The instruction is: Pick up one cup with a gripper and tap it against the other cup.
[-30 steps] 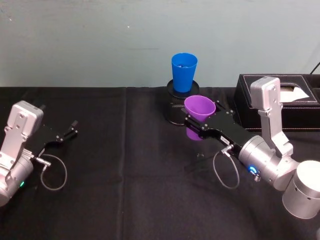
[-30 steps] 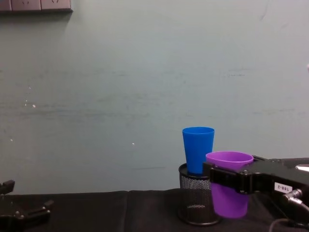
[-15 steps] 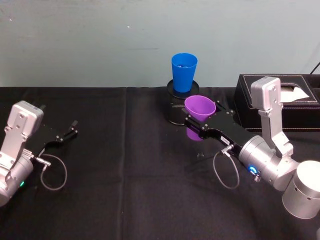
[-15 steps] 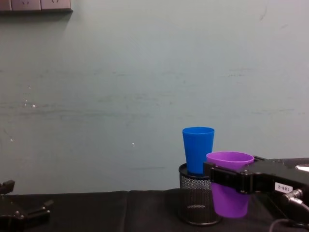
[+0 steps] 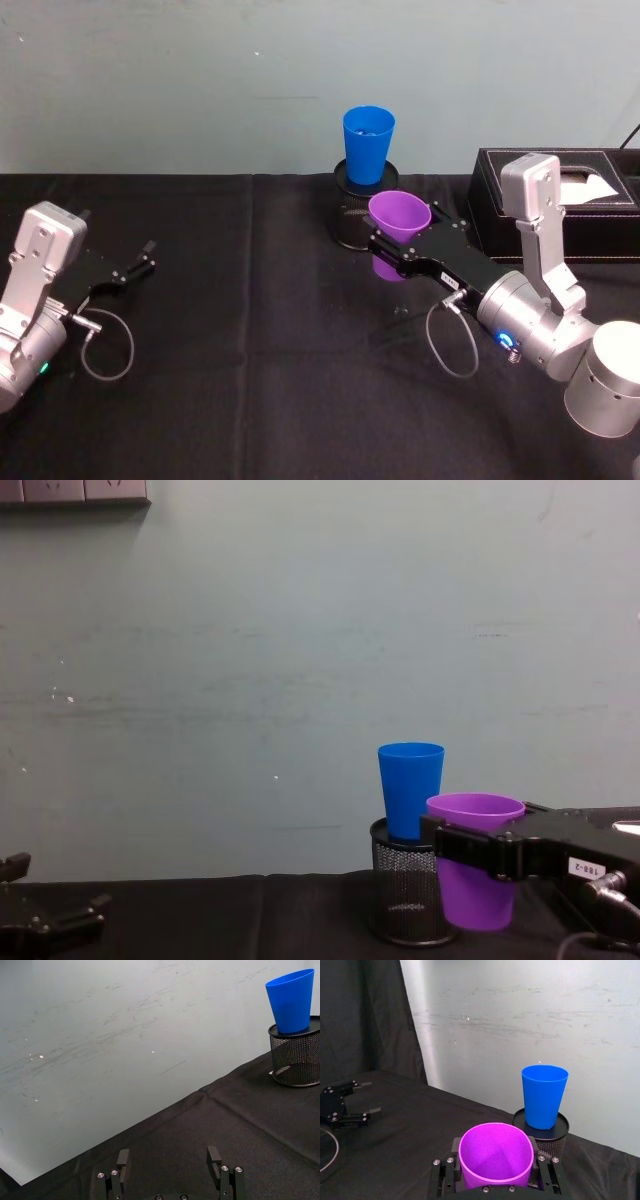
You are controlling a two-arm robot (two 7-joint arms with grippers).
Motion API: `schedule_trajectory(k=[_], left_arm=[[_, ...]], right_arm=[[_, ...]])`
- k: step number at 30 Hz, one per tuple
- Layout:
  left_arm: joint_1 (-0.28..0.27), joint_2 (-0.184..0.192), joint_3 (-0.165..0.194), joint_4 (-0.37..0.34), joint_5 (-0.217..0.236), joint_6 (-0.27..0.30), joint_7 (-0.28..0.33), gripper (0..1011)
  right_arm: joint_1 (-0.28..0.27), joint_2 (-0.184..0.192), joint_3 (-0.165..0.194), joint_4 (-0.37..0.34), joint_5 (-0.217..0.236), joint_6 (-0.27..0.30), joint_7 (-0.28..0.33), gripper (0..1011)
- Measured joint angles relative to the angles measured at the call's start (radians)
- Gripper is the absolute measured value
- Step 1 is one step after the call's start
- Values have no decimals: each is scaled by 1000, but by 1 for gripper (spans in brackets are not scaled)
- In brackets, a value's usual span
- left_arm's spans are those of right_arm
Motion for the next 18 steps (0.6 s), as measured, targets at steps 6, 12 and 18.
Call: schedule_trajectory(k=[6, 12, 18], left_arm=[[0, 0, 0, 0, 0, 0, 0, 1000], [0, 0, 0, 0, 0, 0, 0, 1000], [0, 0, 0, 0, 0, 0, 0, 1000]], right_arm=[[0, 0, 0, 0, -1, 0, 0, 746], [0, 0, 0, 0, -1, 0, 0, 746], [0, 0, 0, 0, -1, 0, 0, 746]])
